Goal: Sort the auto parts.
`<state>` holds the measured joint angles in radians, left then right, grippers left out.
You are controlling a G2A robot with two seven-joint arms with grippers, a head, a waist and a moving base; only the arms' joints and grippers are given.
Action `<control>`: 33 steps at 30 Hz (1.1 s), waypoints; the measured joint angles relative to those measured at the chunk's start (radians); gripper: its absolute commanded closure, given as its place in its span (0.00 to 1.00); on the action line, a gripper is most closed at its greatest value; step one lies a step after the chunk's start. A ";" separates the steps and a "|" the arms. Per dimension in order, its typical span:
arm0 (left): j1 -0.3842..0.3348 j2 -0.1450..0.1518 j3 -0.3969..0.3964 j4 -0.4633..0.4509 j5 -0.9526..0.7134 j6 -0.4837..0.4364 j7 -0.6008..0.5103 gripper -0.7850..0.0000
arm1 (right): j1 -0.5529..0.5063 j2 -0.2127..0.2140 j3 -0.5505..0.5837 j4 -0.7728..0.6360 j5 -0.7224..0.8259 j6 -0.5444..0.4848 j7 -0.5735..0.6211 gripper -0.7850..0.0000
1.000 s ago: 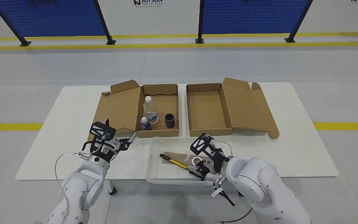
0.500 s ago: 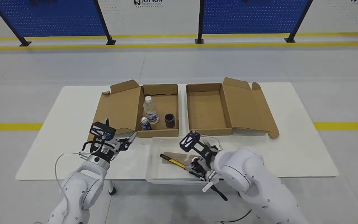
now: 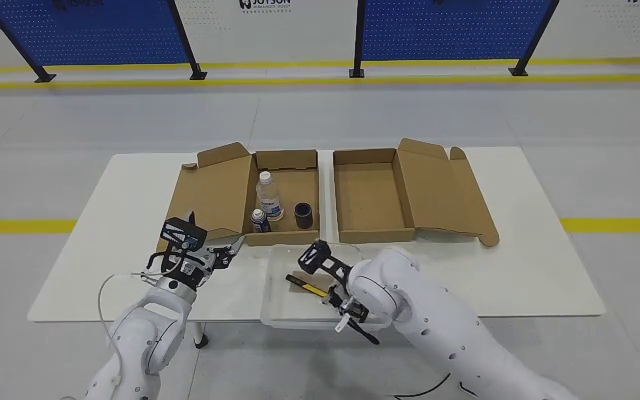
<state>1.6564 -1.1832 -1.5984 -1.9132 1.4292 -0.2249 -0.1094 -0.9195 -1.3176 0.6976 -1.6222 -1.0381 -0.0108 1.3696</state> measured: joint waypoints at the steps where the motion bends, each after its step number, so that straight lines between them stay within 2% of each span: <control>1: 0.000 0.000 0.000 0.000 0.000 0.000 0.000 0.00 | 0.004 -0.003 -0.005 0.013 -0.001 0.002 -0.001 0.47; 9: 0.000 0.000 0.000 0.000 0.000 0.000 0.000 0.00 | 0.020 -0.016 -0.036 0.100 -0.036 -0.005 0.008 0.52; 12: 0.000 0.000 0.000 0.000 0.000 0.000 0.000 0.00 | 0.016 -0.019 -0.041 0.110 -0.036 -0.009 0.009 0.53; 15: 0.000 0.000 0.000 0.000 0.000 0.000 0.000 0.00 | 0.010 -0.023 -0.052 0.113 -0.042 -0.011 0.011 0.59; 25: 0.000 0.000 0.000 0.000 0.000 0.000 0.000 0.00 | 0.006 -0.038 -0.074 0.142 -0.047 -0.013 0.011 0.61; 27: 0.000 0.000 0.000 0.000 0.000 0.000 0.000 0.00 | 0.006 -0.040 -0.075 0.153 -0.052 -0.015 0.010 0.65; 33: 0.000 0.000 0.000 0.000 0.000 0.000 0.000 0.00 | 0.006 -0.045 -0.079 0.180 -0.062 -0.026 0.009 0.61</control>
<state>1.6564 -1.1832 -1.5984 -1.9132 1.4292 -0.2249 -0.1094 -0.9139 -1.3625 0.6184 -1.4423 -1.1001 -0.0365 1.3782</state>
